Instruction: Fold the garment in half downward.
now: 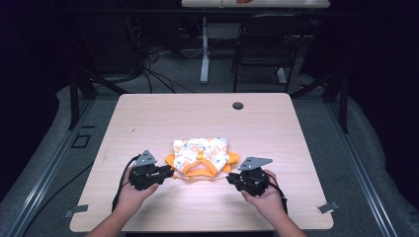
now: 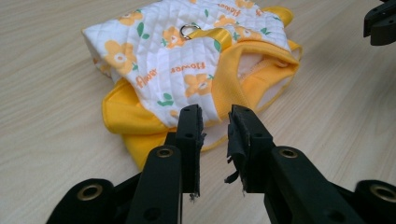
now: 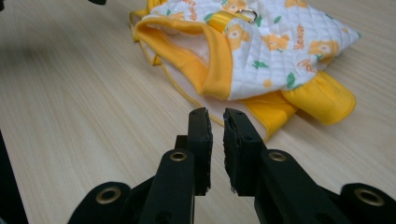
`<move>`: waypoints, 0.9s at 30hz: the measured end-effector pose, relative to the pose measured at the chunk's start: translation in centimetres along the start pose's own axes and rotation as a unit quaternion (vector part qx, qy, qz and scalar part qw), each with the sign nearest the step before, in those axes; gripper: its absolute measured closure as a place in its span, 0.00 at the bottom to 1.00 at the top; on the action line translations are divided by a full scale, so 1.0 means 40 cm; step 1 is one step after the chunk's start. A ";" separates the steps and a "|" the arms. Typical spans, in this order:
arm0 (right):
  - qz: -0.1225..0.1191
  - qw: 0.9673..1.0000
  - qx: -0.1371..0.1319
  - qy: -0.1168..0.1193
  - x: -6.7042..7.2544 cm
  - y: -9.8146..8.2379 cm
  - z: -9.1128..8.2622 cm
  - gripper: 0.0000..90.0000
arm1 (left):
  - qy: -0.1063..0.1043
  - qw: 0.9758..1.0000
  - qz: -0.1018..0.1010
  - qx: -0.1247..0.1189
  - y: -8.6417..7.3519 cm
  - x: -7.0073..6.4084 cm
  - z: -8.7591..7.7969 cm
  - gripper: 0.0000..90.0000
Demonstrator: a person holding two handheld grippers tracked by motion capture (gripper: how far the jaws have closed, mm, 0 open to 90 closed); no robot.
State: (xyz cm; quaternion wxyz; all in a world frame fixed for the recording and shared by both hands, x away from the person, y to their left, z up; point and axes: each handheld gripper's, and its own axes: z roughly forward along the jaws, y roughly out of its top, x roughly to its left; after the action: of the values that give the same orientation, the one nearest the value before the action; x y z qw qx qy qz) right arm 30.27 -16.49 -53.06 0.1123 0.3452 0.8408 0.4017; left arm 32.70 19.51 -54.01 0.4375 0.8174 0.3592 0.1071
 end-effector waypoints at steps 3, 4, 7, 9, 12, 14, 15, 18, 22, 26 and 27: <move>0.002 1.000 0.003 -0.001 0.000 -0.020 -0.007 0.89 | 0.003 1.000 -0.007 -0.004 -0.020 0.002 -0.011 0.80; 0.004 1.000 0.004 -0.002 0.001 -0.025 -0.009 0.89 | 0.003 1.000 -0.011 -0.002 -0.026 0.002 -0.015 0.79; 0.004 1.000 0.009 -0.005 0.001 -0.039 -0.014 0.88 | 0.006 1.000 -0.016 -0.001 -0.045 0.005 -0.025 0.78; 0.009 1.000 0.010 -0.004 0.003 -0.049 -0.015 0.87 | 0.009 1.000 -0.020 -0.003 -0.059 0.005 -0.031 0.77; 0.006 1.000 0.016 -0.009 0.006 -0.064 -0.012 0.84 | 0.010 1.000 -0.021 -0.001 -0.078 0.008 -0.036 0.76; 0.007 1.000 0.019 -0.013 0.007 -0.073 -0.008 0.83 | 0.014 1.000 -0.020 0.003 -0.093 0.009 -0.037 0.74; 0.007 1.000 0.020 -0.013 0.007 -0.076 -0.007 0.83 | 0.017 1.000 -0.022 0.002 -0.103 0.009 -0.036 0.74; 0.005 1.000 0.014 -0.015 0.004 -0.086 -0.001 0.78 | 0.028 0.999 -0.015 0.001 -0.122 0.012 -0.035 0.70; 0.009 1.000 0.009 -0.025 -0.001 -0.093 0.008 0.75 | 0.034 0.999 -0.017 -0.003 -0.130 0.019 -0.035 0.65; 0.015 0.999 0.005 -0.035 -0.004 -0.098 0.019 0.69 | 0.042 0.999 -0.019 -0.006 -0.139 0.026 -0.029 0.61; 0.015 0.999 0.003 -0.038 -0.005 -0.099 0.021 0.68 | 0.043 0.999 -0.020 -0.007 -0.140 0.027 -0.028 0.60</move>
State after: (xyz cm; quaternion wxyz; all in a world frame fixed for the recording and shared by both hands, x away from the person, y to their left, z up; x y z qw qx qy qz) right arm 28.87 -17.84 -56.59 0.1370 0.3735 0.8317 0.3872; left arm 30.18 22.98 -57.96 0.4299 0.8013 0.3934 0.1357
